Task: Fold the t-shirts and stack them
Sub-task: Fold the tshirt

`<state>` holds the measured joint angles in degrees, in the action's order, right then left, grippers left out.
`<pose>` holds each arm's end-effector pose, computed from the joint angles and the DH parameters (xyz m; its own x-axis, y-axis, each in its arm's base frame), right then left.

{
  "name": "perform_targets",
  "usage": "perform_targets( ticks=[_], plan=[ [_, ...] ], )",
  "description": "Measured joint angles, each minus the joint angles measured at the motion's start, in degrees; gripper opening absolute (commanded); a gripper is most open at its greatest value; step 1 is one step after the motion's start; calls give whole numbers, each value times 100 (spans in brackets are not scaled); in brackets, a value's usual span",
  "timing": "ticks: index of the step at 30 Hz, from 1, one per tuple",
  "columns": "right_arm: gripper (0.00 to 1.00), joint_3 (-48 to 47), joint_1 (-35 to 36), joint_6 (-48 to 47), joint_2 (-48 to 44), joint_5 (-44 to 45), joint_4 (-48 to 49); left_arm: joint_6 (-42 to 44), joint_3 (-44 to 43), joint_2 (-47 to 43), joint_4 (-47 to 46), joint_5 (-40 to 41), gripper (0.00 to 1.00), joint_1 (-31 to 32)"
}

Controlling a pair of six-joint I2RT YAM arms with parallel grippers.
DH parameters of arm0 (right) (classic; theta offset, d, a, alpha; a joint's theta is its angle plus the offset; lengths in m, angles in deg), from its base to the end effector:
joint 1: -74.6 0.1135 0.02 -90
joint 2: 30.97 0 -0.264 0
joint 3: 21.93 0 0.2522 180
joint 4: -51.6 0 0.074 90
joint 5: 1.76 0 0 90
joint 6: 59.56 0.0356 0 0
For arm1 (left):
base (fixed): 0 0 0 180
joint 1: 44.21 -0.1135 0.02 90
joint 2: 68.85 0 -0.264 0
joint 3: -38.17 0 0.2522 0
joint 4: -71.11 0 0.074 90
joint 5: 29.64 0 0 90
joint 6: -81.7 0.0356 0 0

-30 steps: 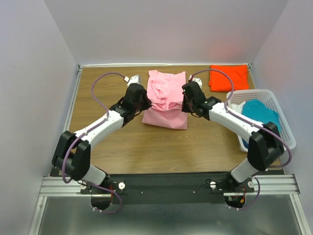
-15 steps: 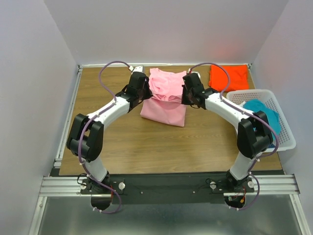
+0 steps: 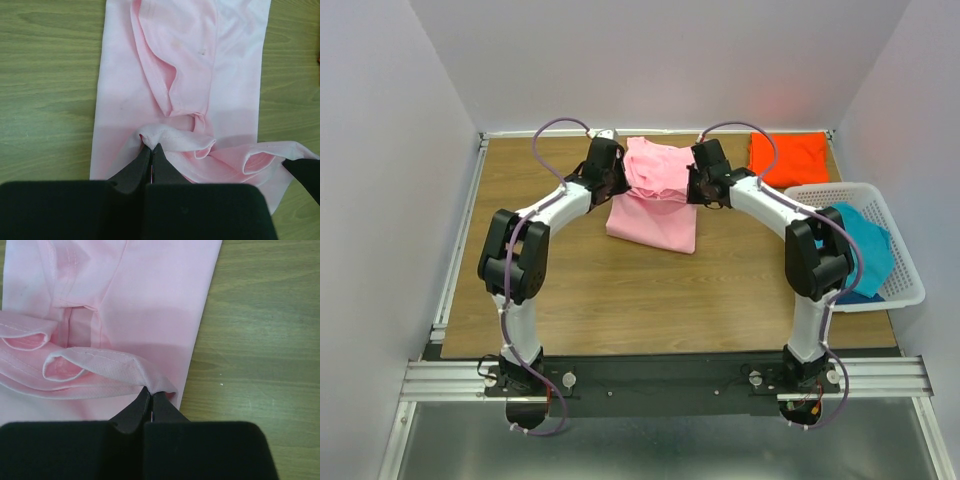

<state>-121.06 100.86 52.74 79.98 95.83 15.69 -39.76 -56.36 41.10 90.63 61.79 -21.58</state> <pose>0.3920 0.1881 0.2275 -0.7502 0.0493 -0.6594 -0.0802 0.9831 0.1648 0.4093 -0.1697 0.2318 -0.6418 -0.2977 -0.7067 0.0361 0.9088 -0.4156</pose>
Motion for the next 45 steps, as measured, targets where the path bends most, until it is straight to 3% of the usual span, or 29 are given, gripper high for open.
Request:
perform_targets(
  ticks=[15, 16, 18, 19, 20, 22, 24, 25, 26, 28, 30, 31, 38, 45],
  plan=[
    [1, -610, -181, -109, 833, -184, 61, 66, -450, 667, 39, -55, 0, -162],
    [4, -673, -188, -146, 927, -205, 63, 63, -468, 702, 39, -59, 0, -181],
    [8, -774, -197, -192, 1071, -229, 76, 61, -505, 769, 39, -114, 16, -221],
    [19, -815, -199, -212, 1132, -234, 76, 59, -520, 796, 39, -129, 49, -234],
    [25, -855, -203, -225, 1198, -234, 81, 57, -546, 831, 44, -133, 62, -240],
    [34, -911, -210, -310, 1266, -245, 79, 11, -605, 887, 46, -133, 69, -245],
    [39, -994, -223, -354, 1305, -240, 63, 2, -719, 942, 90, -142, 87, -260],
    [45, -1036, -227, -380, 1305, -238, 63, 2, -765, 944, 103, -142, 90, -260],
    [54, -1091, -234, -389, 1305, -238, 63, 9, -828, 944, 107, -142, 91, -264],
    [57, -1193, -238, -457, 1298, -243, 87, -7, -903, 920, 94, -118, 91, -264],
    [65, -1200, -238, -479, 1215, -299, 114, -9, -857, 796, 96, -83, 92, -260],
    [99, -1169, -238, -490, 1143, -358, 109, -11, -787, 669, 116, -59, 92, -245],
    [100, -398, -238, -374, 280, -1300, 341, -98, 249, -494, -289, -87, 92, 42],
    [100, -149, -234, -168, 348, -2063, 645, -245, 1279, -621, -822, -695, 92, 149]
  ],
)
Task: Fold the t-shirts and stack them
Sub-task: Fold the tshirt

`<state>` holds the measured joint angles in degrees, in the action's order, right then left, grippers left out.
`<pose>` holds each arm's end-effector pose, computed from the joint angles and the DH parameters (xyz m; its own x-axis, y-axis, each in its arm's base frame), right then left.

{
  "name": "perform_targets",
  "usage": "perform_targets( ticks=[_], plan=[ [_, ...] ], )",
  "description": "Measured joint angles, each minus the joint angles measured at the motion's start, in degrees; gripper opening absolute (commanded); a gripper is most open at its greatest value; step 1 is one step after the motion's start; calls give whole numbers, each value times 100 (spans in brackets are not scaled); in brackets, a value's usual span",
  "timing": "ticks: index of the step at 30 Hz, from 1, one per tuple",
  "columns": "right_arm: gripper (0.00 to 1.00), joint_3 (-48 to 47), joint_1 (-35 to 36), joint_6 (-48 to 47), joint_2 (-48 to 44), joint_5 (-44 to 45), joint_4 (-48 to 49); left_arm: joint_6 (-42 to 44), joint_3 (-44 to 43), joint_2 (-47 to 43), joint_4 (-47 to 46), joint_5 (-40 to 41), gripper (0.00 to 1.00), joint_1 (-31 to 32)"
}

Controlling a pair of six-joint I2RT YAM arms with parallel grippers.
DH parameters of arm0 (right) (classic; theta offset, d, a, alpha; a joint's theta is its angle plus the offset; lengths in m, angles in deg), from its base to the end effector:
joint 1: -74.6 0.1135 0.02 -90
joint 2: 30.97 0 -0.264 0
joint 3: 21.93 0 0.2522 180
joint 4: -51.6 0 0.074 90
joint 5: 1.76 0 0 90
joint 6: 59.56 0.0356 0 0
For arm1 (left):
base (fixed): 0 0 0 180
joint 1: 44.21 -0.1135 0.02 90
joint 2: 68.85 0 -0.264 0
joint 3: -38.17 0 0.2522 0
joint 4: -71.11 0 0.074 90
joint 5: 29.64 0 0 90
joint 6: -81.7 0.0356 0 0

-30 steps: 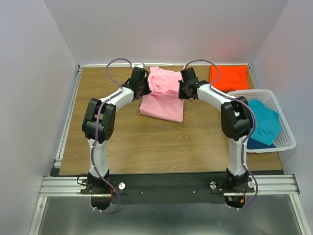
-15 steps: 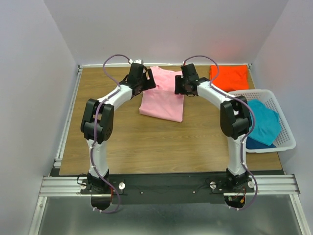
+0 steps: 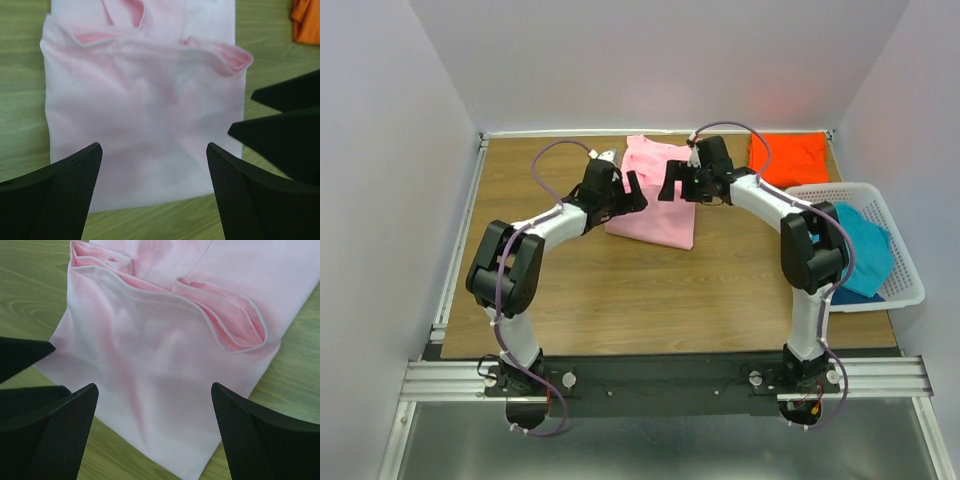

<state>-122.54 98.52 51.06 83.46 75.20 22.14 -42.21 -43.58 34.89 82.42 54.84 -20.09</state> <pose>0.4110 0.1911 0.2191 -0.7785 0.0300 -0.6269 -0.2895 0.8690 0.4012 0.3710 -0.1699 0.2154 -0.6837 -0.3023 -0.6642 0.1189 0.8518 -0.5101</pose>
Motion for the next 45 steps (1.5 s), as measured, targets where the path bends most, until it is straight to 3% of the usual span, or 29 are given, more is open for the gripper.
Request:
perform_targets(
  ticks=[13, 21, 30, 35, 39, 45],
  plan=[
    [100, -1209, -61, 37, 1517, 321, 142, -131, 1051, 166, -697, -319, 92, -28],
    [100, -1342, -129, 35, 1648, 463, 326, -219, 1764, -271, -1132, -372, 92, -26],
    [100, -850, -133, -55, 1233, 514, 306, -426, 2321, -1010, -807, -197, 92, 199],
    [100, -577, -155, -114, 592, 457, 225, -505, 2323, -1582, -466, 15, 94, 487],
    [100, 33, -155, -61, -466, 437, 299, -564, 2450, -2332, -341, 304, 98, 520],
    [100, 2065, -155, 402, -2343, 629, 627, -699, 3071, -3106, -256, 750, 98, 334]
  ],
)
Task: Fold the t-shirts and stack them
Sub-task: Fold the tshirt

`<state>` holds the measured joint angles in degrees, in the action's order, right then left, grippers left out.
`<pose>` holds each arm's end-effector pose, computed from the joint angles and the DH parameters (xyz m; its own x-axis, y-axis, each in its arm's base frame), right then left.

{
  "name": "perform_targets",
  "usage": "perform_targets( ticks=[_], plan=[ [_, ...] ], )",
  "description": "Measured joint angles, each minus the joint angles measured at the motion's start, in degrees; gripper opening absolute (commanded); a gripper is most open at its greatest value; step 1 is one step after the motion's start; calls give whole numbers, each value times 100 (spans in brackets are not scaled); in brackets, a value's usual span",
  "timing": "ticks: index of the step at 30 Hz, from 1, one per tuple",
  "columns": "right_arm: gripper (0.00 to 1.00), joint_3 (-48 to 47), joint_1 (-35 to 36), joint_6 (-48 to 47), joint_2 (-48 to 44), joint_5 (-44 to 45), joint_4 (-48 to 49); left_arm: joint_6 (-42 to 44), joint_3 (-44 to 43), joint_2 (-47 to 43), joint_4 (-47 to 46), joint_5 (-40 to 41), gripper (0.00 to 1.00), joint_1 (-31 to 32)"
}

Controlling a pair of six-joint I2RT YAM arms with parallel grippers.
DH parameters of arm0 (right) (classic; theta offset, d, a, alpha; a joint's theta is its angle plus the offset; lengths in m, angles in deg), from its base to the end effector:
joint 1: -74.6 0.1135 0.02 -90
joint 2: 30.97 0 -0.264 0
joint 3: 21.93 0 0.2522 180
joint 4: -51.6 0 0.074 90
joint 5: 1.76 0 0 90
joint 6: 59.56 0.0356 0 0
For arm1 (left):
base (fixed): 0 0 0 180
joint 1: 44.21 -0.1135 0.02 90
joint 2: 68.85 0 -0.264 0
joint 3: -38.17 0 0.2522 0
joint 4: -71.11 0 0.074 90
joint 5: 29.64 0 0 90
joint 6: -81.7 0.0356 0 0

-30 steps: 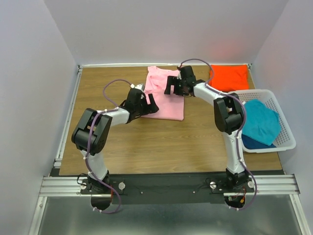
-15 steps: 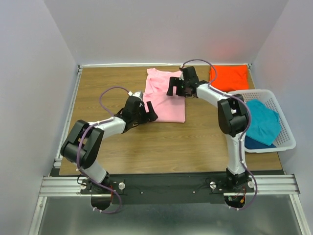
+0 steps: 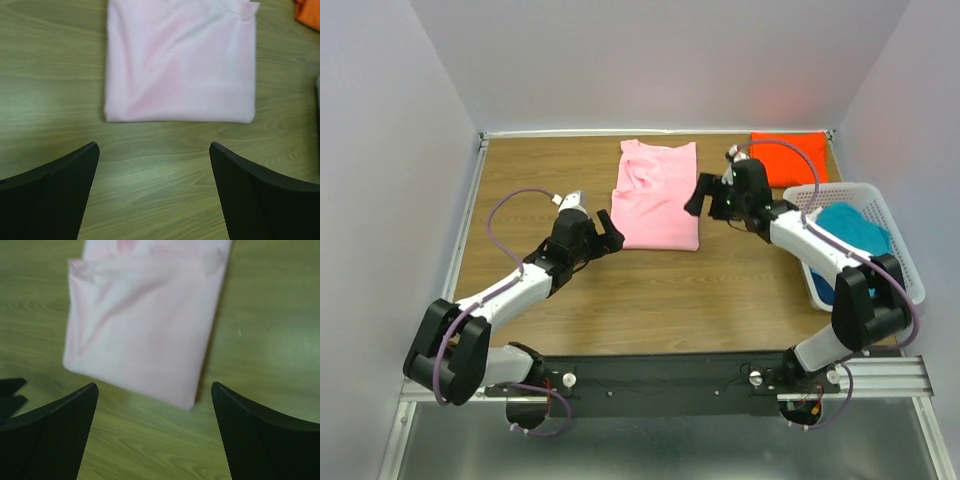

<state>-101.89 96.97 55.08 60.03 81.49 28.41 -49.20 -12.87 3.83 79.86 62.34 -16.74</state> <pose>0.3337 0.1419 0.2677 -0.6679 0.1729 -0.7239 -0.2083 0.8904 0.4048 0.2404 -0.1236 0.2171 -0.6238 -0.4132 -0.6634 0.0346 0.8334 -0.5516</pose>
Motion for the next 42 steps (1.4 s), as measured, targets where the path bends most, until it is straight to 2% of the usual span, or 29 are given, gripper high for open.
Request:
perform_targets(
  ticks=[6, 7, 8, 10, 13, 16, 17, 19, 25, 27, 29, 30, 34, 35, 42],
  plan=[
    [100, 1602, 0, 472, -549, 96, 94, -35, 387, 188, 81, 140, 98, -249],
    [100, 1777, 0, 546, -610, 94, 127, -35, 385, 295, 28, 131, 96, -273],
    [100, 1886, 0, 590, -651, 92, 155, -35, 380, 413, -15, 129, 92, -284],
    [100, 2070, 0, 695, -717, 90, 247, -55, 372, 702, -116, 96, 79, -328],
    [97, 2096, 0, 765, -710, 85, 376, -96, 313, 1108, -317, 39, 73, -396],
    [92, 2096, 0, 796, -662, 26, 538, -111, 116, 1416, -509, -28, 61, -463],
    [90, 2096, 0, 796, -614, 9, 586, -129, 17, 1580, -588, -76, 53, -492],
    [88, 2096, 0, 802, -501, -2, 632, -133, -92, 1773, -706, -155, 47, -529],
    [82, 2142, 0, 835, -376, -31, 664, -146, -157, 1993, -822, -361, 25, -551],
    [77, 2155, 0, 855, -328, -39, 686, -153, -155, 2035, -848, -424, 13, -549],
    [75, 2162, 0, 885, -275, -44, 688, -144, -155, 2081, -892, -461, 11, -551],
    [71, 2164, 0, 903, -227, -61, 702, -160, -157, 2122, -960, -505, 2, -553],
    [65, 2168, 0, 997, -81, -125, 763, -166, -162, 2240, -1176, -614, 0, -560],
    [58, 2170, 0, 1012, -42, -149, 800, -164, -162, 2269, -1239, -654, 0, -560],
    [41, 2157, 0, 1106, 326, -293, 1150, -175, -151, 2339, -1403, -726, 0, -560]
  ],
)
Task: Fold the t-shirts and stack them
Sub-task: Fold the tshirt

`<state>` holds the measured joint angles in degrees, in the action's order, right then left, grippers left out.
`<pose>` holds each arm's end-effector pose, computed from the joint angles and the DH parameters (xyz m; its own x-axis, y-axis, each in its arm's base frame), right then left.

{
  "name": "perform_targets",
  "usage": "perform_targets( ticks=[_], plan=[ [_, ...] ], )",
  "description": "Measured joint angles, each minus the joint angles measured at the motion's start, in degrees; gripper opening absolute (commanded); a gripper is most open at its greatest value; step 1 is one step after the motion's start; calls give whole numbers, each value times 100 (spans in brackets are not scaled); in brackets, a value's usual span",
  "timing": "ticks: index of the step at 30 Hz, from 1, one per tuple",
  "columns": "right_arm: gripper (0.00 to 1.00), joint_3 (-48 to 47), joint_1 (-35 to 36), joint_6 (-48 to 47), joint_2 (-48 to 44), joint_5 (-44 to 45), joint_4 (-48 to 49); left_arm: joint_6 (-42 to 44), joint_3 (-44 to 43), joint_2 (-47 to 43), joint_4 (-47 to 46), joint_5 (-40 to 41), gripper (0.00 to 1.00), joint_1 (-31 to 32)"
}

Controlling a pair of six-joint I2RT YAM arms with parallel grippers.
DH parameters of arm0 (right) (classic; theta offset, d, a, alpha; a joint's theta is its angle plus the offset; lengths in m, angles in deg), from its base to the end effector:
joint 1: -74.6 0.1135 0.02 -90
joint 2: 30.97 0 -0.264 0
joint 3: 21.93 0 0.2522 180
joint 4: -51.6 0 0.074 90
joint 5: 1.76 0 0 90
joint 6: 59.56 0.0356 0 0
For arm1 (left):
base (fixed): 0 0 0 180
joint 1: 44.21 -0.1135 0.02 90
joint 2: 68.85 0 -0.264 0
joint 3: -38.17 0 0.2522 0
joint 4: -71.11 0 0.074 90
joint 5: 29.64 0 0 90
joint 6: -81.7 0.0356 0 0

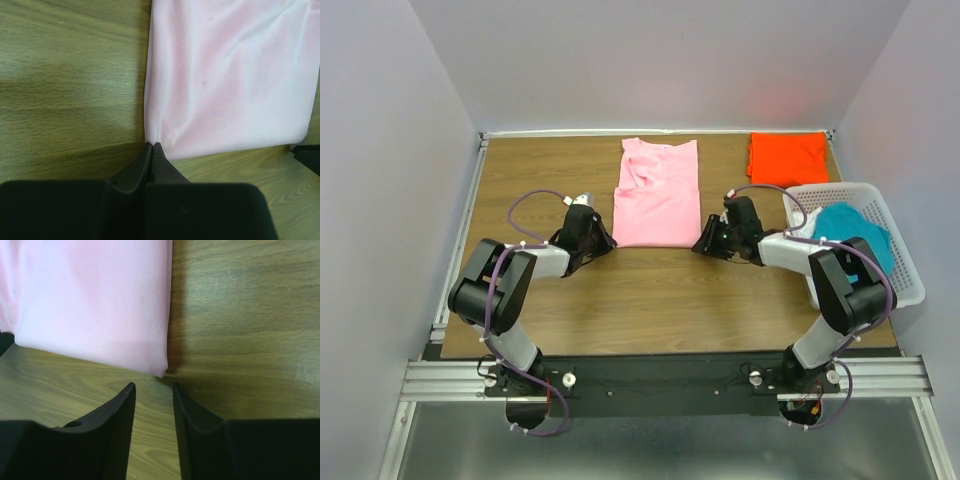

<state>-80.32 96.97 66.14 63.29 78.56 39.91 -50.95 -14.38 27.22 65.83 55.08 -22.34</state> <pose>0.2914 0.1264 0.1485 -0.8344 0.2787 -0.4756 0.0084 0.8691 0.4946 0.2927 -0.1210 0.1346 -0.7192 -0.4383 -0.5391 -0.0670 0.8161 -0.5740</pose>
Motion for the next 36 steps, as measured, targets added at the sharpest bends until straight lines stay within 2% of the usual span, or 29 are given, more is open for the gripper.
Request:
perform_targets(
  ticks=[5, 17, 22, 23, 29, 33, 36],
  plan=[
    [34, -107, 0, 9, 214, -20, 160, -11, 15, 4, -37, -17, 0, 0],
    [33, -179, 2, -55, 345, 133, 326, -24, 33, 4, -63, -15, 0, 0],
    [3, -190, 0, -168, 358, 173, 302, -26, 35, -7, -59, -15, 0, 0],
    [1, -190, 0, -223, 361, 166, 293, -26, 44, -20, -52, -15, 0, 0],
    [1, -142, 2, -422, 315, -11, 256, -31, 295, -387, 127, -4, 0, 0],
    [1, 205, 26, -481, -243, -295, 109, -46, 660, -994, 247, 17, 0, 11],
    [1, 393, 111, -562, -901, -592, -144, -98, 1086, -1784, 345, 46, 0, 81]
  ],
)
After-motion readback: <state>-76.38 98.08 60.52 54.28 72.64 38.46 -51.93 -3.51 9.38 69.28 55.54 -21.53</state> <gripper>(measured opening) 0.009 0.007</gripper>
